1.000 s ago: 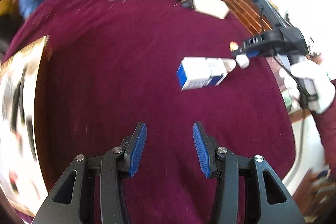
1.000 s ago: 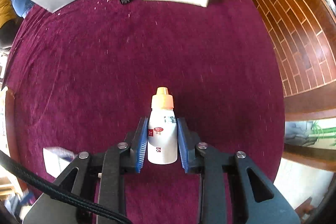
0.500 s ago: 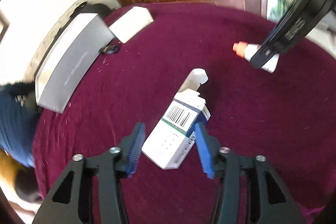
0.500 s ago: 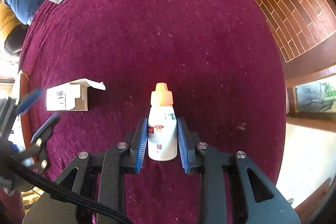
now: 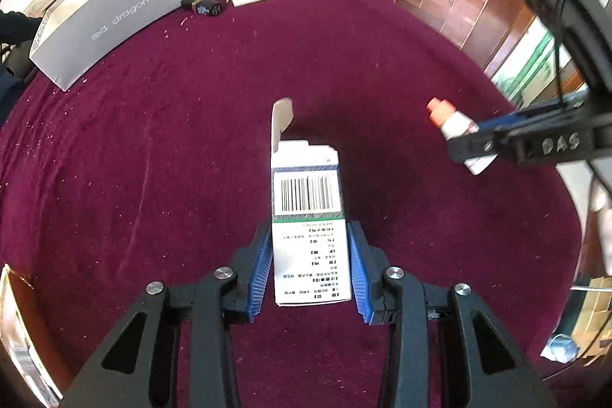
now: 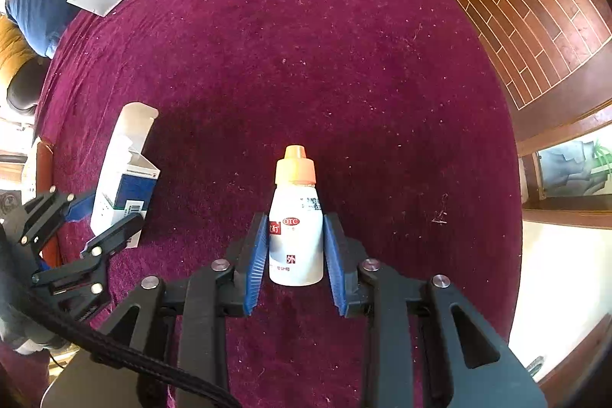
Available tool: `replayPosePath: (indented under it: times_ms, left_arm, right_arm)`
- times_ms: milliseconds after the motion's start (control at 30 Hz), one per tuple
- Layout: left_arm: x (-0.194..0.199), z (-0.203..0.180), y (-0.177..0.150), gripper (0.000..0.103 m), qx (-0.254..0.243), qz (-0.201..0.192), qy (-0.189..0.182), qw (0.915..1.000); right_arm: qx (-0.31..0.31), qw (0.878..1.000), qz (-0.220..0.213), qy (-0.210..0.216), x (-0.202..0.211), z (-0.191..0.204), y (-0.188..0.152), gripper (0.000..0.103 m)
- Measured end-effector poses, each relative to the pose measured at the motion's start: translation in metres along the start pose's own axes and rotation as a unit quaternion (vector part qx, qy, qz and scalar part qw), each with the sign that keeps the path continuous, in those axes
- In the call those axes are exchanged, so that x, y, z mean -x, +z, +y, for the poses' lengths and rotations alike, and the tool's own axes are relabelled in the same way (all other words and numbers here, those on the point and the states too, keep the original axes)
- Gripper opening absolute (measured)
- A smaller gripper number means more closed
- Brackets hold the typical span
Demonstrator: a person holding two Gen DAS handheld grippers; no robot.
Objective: Organize objects
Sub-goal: 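Carry the barcode box and orange-capped bottle back over the lid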
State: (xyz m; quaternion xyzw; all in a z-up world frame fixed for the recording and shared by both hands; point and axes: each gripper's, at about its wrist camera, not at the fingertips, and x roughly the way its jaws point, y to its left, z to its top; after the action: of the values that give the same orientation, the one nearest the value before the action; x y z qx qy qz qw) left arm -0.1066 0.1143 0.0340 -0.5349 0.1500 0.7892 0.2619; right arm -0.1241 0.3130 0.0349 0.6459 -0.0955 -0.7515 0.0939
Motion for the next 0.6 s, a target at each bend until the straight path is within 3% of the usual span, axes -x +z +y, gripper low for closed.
replayPosePath:
  times_ms: [133,200,333,433,500,600]
  left_arm:
    - [-0.005,0.002,0.005,0.039,0.029,-0.001,-0.016,0.9994]
    - [-0.011,-0.004,0.009,0.04,0.028,0.0,-0.001,0.9996]
    - [-0.022,-0.019,0.005,0.04,0.011,-0.012,0.046,0.9988]
    - [-0.023,-0.014,0.004,0.039,0.041,-0.013,0.038,0.9984]
    - [-0.022,-0.009,0.004,0.029,0.054,-0.008,0.035,0.9979]
    - [-0.017,-0.007,0.001,0.029,0.072,0.004,0.018,0.9972]
  right_arm:
    - [0.004,1.0,-0.01,-0.001,0.0,0.006,-0.003,0.046]
    - [0.009,1.0,-0.015,-0.007,-0.002,0.01,-0.005,0.05]
    - [0.013,0.999,-0.027,-0.021,-0.002,0.016,-0.008,0.051]
    - [0.007,0.999,-0.031,-0.023,-0.002,0.014,-0.009,0.05]
    - [0.006,0.999,-0.031,-0.023,-0.002,0.013,-0.009,0.05]
    - [0.014,0.999,-0.031,-0.032,-0.003,0.016,-0.009,0.05]
